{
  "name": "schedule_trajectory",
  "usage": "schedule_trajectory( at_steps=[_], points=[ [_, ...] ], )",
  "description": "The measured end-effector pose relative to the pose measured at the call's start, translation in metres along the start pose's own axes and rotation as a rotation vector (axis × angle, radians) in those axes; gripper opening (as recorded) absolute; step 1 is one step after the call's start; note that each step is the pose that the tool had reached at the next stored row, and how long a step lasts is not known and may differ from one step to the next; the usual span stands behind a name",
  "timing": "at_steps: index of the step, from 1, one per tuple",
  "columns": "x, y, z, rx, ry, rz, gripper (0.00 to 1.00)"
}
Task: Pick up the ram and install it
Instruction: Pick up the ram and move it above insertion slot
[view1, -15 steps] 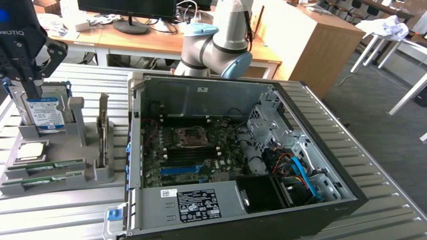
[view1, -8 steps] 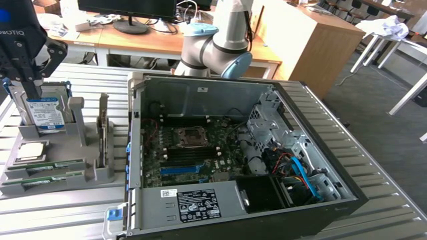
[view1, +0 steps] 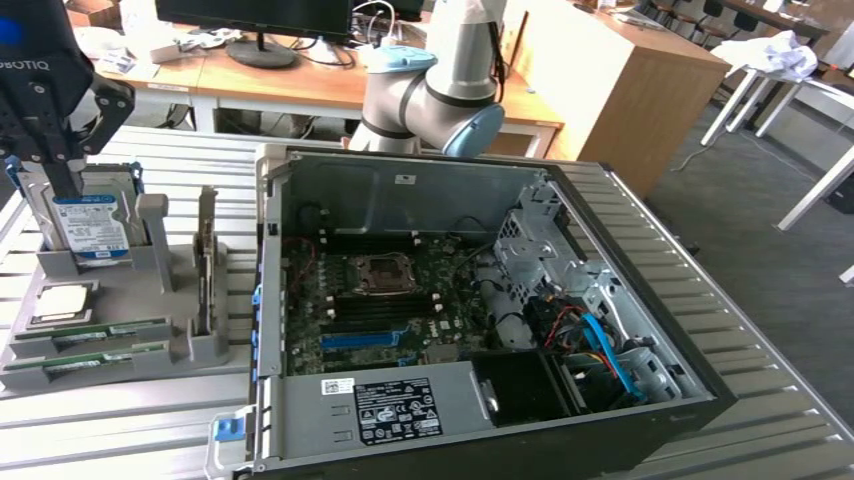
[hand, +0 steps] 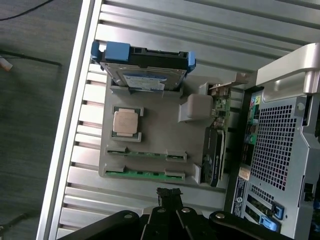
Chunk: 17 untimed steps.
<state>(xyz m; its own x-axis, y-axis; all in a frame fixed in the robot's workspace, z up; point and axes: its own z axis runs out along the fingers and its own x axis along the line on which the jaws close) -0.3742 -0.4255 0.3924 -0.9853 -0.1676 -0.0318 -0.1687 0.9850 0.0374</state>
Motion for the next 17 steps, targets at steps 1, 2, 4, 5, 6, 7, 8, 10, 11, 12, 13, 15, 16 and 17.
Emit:
schedule_trajectory(
  at_steps=[1, 2, 4, 5, 6, 7, 8, 10, 11, 12, 13, 15, 16, 17],
  points=[
    [0.0, 0.0, 0.0, 0.0, 0.0002, -0.003, 0.1],
    [0.0, 0.0, 0.0, -0.0001, 0.0002, -0.006, 0.1],
    [0.0001, 0.0, 0.0, -0.0002, 0.0005, -0.013, 0.1],
    [0.0001, 0.0, 0.0, -0.0003, 0.0006, -0.016, 0.1],
    [0.0001, 0.0, 0.0, -0.0003, 0.0008, -0.02, 0.1],
    [0.0001, 0.0, 0.0, -0.0004, 0.0009, -0.023, 0.1],
    [0.0001, 0.0, 0.0, -0.0005, 0.0011, -0.027, 0.1],
    [0.0001, 0.0001, 0.0, -0.0006, 0.0013, -0.034, 0.1],
    [0.0001, 0.0001, 0.0, -0.0007, 0.0014, -0.037, 0.1],
    [0.0001, 0.0001, 0.0, -0.0008, 0.0016, -0.041, 0.1],
    [0.0002, 0.0, 0.0, -0.0008, 0.0017, -0.044, 0.1],
    [0.0002, 0.0, 0.0, -0.0009, 0.002, -0.052, 0.1],
    [0.0002, 0.0, 0.0, -0.001, 0.0021, -0.055, 0.1],
    [0.0002, 0.0, 0.0, -0.001, 0.0023, -0.059, 0.1]
  ],
)
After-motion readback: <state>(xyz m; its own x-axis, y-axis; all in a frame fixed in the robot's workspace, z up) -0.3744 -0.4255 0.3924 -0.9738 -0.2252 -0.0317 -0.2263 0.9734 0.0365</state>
